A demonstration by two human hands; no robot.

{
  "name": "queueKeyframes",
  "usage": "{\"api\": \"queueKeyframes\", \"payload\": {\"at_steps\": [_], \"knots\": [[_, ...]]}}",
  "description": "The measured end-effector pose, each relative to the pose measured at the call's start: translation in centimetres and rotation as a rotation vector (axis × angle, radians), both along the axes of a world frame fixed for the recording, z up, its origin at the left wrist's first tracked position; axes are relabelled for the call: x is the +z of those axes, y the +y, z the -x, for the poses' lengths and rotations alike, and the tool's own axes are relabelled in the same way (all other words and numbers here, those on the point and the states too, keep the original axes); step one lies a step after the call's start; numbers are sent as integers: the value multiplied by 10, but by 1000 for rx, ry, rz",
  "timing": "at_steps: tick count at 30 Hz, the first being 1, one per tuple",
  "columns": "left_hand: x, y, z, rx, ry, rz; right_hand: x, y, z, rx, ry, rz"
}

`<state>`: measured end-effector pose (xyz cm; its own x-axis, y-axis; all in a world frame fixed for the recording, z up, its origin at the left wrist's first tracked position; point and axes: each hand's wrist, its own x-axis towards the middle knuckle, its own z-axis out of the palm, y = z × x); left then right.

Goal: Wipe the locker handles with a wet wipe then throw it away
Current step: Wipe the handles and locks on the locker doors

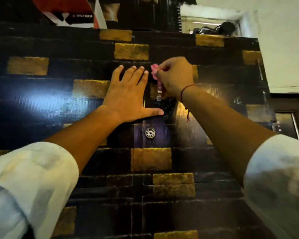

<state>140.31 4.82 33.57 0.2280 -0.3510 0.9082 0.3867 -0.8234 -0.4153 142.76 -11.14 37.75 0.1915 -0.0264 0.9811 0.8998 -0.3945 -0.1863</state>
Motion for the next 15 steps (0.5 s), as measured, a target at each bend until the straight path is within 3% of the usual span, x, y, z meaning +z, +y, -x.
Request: {"api": "queueKeyframes", "payload": {"at_steps": [3, 7, 10, 12, 15], "knots": [[-4, 0, 1, 12, -6, 7, 1, -3, 0, -100, -15, 48], [-7, 1, 1, 18, 5, 19, -20, -2, 2, 7, 6, 32], [-12, 4, -1, 11, -7, 15, -35, -6, 0, 122, 136, 26], [-14, 7, -2, 3, -5, -4, -36, -6, 3, 259, 229, -63], [-14, 11, -3, 4, -8, -23, -19, 0, 4, 273, 306, -172]]}}
